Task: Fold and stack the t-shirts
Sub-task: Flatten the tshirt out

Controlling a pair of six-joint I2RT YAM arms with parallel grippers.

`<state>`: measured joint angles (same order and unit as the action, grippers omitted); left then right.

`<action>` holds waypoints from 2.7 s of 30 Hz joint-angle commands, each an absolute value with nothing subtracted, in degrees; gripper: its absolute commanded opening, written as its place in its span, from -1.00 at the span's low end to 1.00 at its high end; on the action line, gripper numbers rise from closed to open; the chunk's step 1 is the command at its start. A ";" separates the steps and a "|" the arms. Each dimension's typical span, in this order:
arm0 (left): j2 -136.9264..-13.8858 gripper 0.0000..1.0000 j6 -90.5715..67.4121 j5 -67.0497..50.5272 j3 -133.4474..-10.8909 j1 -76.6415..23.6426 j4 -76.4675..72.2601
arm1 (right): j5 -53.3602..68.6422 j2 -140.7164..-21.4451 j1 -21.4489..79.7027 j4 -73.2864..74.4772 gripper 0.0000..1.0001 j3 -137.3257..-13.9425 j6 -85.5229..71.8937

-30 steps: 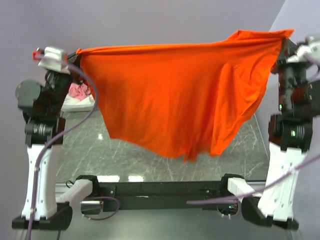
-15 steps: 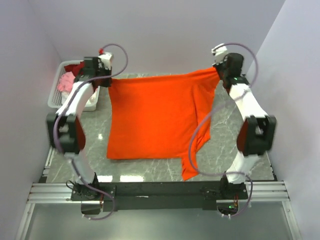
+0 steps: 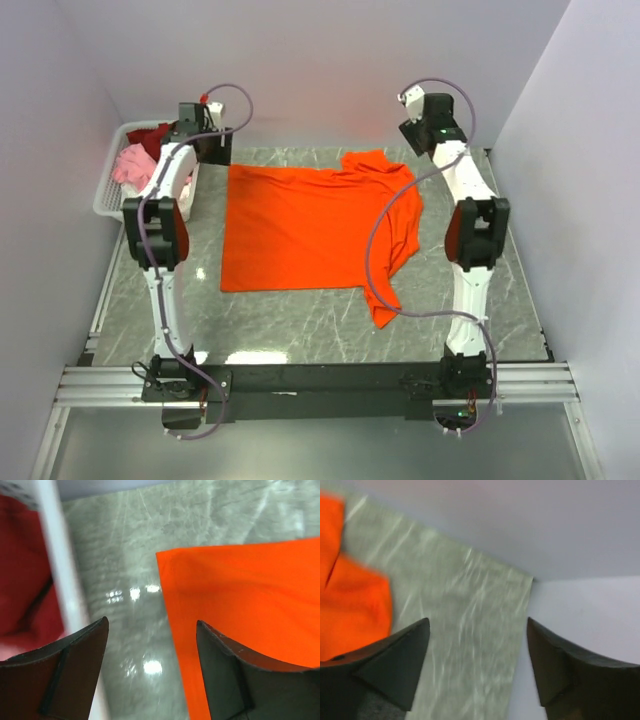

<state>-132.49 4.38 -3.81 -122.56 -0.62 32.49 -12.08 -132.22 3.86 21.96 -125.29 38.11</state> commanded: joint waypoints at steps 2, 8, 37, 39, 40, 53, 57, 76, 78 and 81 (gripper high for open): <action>-120.59 0.55 9.21 -14.79 -117.44 -0.18 38.10 | -3.01 -118.40 1.85 36.76 0.79 -118.48 33.33; -114.00 0.51 13.87 -28.81 -107.68 -0.18 49.01 | 12.36 -117.07 1.23 58.05 0.22 -118.13 29.19; -115.05 0.36 15.91 -13.37 -82.36 -0.70 50.54 | -5.09 -113.56 2.91 48.52 -0.31 -80.68 22.93; -115.66 0.34 16.08 -10.83 -82.27 -0.18 50.54 | -8.50 -113.20 0.89 48.34 -0.31 -81.38 24.34; -116.01 0.33 16.35 -10.29 -82.44 -0.18 50.62 | -9.57 -113.29 0.27 48.17 -0.31 -82.08 24.69; -103.71 0.36 26.46 -22.51 -77.36 -7.89 52.74 | 12.48 -103.27 7.11 57.48 -0.29 -82.02 24.17; -104.41 0.33 24.88 -22.76 -73.31 -8.88 51.86 | 11.26 -104.85 7.30 56.08 -0.31 -78.84 23.38; -106.09 0.32 27.06 -21.67 -75.31 -3.60 49.57 | 6.20 -109.71 -2.46 57.97 -0.28 -89.98 24.69; -103.54 0.34 30.91 -25.99 -77.68 -4.91 49.48 | 15.27 -107.68 -1.94 60.72 -0.24 -90.61 25.66; -100.64 0.37 34.34 -30.31 -78.48 -9.13 47.29 | 18.80 -104.16 -1.32 63.54 -0.23 -88.34 26.72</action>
<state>-105.51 27.83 -21.93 -75.68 -4.89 49.45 9.63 -109.67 -2.85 56.99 -88.25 24.84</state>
